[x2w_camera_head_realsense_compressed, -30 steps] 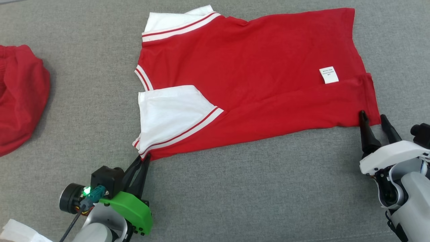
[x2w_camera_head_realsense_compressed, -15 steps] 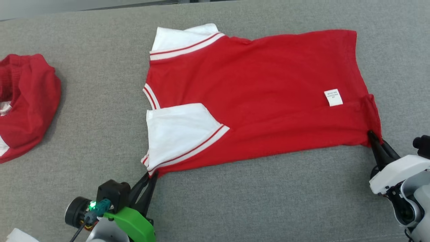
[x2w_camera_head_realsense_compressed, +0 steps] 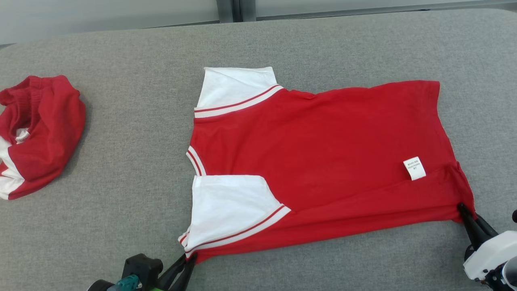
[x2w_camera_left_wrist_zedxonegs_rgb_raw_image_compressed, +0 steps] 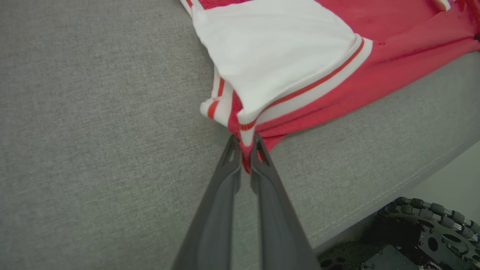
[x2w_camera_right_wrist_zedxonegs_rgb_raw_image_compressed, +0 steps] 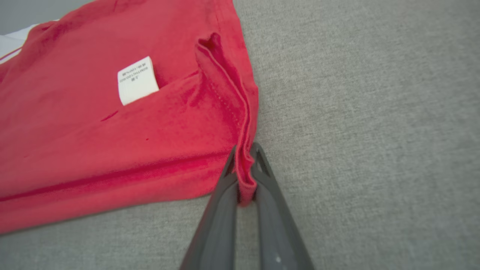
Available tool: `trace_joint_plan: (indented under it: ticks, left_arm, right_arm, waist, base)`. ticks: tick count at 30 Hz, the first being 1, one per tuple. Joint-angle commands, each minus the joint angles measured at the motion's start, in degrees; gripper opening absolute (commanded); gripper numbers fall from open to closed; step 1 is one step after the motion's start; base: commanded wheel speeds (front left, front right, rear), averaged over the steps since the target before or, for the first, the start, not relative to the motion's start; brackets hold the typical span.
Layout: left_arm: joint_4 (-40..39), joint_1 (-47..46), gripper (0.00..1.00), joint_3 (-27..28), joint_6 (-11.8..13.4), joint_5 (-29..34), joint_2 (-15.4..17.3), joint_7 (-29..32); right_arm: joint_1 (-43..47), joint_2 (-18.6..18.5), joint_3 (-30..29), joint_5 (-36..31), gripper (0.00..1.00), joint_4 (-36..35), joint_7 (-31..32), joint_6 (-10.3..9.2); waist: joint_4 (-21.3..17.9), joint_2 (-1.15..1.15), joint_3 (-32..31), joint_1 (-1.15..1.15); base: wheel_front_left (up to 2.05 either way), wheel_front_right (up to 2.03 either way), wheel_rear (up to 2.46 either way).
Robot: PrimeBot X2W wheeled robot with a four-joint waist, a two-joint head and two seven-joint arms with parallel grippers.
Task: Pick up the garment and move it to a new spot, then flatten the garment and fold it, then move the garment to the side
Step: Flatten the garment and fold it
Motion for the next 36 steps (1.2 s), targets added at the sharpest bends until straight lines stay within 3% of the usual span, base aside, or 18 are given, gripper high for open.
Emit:
trace_joint_plan:
  ticks: [1, 10, 12, 14, 17, 18, 23, 27, 33, 36]
  left_arm:
    - [-0.24, 1.28, 0.00, 0.18, 0.72, -0.22, 0.82, 0.32]
    - [-2.02, 3.20, 0.00, 0.47, 2.32, -0.81, 1.83, 1.11]
    - [-1.64, 2.94, 0.00, 0.48, 1.62, -1.52, 1.46, 0.85]
    - [-1.05, 2.56, 0.00, 0.22, 0.99, -1.98, 0.99, 0.79]
    - [-0.03, 2.16, 0.46, -0.22, 0.31, -2.50, 0.47, 0.70]
    - [0.41, 1.97, 0.98, -0.25, 0.20, -2.63, 0.35, 0.57]
    - [1.57, 1.53, 1.00, 0.23, 0.74, -2.73, -0.19, -0.21]
    - [-0.81, 1.54, 1.00, 3.03, 1.55, -3.51, 1.67, -1.26]
    - [-10.82, -3.60, 1.00, 10.24, 4.87, -2.51, 7.01, 0.01]
    - [-13.19, -10.73, 1.00, 12.02, 3.41, -2.46, 8.69, 2.70]
  right_arm:
    - [1.49, -0.29, -0.85, -0.18, 0.00, -0.04, -0.23, -0.16]
    - [5.29, 1.46, -4.91, -2.70, 0.00, -0.94, -0.22, -0.20]
    - [5.50, 2.13, -5.14, -2.86, 1.00, -1.28, -0.22, -0.20]
    - [5.46, 2.56, -5.45, -2.90, 1.00, -1.62, 0.06, -0.18]
    - [5.38, 2.87, -5.87, -2.87, 1.00, -2.78, 0.55, -0.15]
    - [5.52, 2.72, -6.16, -2.83, 1.00, -3.24, 0.67, -0.15]
    - [6.41, 1.53, -8.33, -4.72, 1.00, -5.65, 0.48, -0.14]
    - [6.05, 1.23, -12.06, -9.14, 1.00, -9.06, 0.01, -0.14]
    - [4.05, 6.19, -19.31, -18.96, 1.00, -16.90, -0.20, -0.14]
    - [3.20, 9.49, -21.26, -22.85, 1.00, -21.25, -0.19, -0.14]
  waist:
    - [0.19, 0.00, -0.21, 0.00]
    - [0.16, 0.00, -0.74, 0.00]
    - [0.11, 0.00, -0.71, 0.00]
    - [0.06, 0.00, -0.61, 0.00]
    - [0.01, 0.00, -0.34, 0.00]
    - [0.02, 0.00, -0.21, 0.00]
    - [0.10, 0.00, 0.22, 0.00]
    - [-0.10, 0.00, 0.67, 0.00]
    - [-0.56, 0.00, 2.71, 0.00]
    - [-0.74, 0.00, 4.80, 0.00]
  base:
    - [0.00, 0.00, 0.00]
    - [0.00, 0.00, 0.00]
    - [0.00, 0.00, 0.00]
    - [0.00, 0.00, 0.00]
    - [0.00, 0.00, 0.00]
    - [0.00, 0.00, 0.00]
    - [0.00, 0.00, 0.00]
    - [0.00, 0.00, 0.00]
    - [0.00, 0.00, 0.00]
    - [0.00, 0.00, 0.00]
